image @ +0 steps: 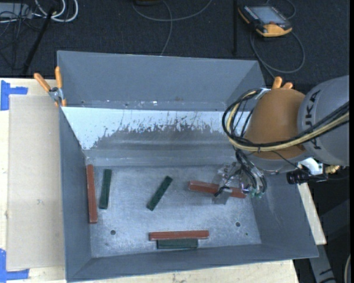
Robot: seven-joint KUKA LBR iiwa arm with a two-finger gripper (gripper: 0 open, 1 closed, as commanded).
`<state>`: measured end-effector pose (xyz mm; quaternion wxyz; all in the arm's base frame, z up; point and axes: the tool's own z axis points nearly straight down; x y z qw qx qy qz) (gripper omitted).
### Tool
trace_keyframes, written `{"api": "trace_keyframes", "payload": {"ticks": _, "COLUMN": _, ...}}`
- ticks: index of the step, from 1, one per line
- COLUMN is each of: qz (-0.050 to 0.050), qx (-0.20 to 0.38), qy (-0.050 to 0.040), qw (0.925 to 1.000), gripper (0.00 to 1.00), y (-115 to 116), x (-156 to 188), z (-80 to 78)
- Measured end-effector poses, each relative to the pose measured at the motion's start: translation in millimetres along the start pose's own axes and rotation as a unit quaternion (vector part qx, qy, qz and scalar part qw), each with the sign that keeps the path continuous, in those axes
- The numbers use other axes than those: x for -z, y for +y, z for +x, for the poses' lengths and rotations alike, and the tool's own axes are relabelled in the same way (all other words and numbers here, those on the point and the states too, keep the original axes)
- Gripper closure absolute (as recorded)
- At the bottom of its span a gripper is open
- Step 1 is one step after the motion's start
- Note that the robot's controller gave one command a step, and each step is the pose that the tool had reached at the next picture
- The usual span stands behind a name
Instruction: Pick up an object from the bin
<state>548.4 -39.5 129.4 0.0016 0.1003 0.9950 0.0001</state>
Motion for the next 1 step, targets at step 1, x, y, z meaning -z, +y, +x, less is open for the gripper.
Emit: {"api": "trace_keyframes", "payload": {"ticks": 1, "qz": 0.000, "qx": 0.002, "qy": -0.0016, "qw": 1.0000, "gripper": 1.00, "y": -0.5, "x": 57.3, "z": -1.9}}
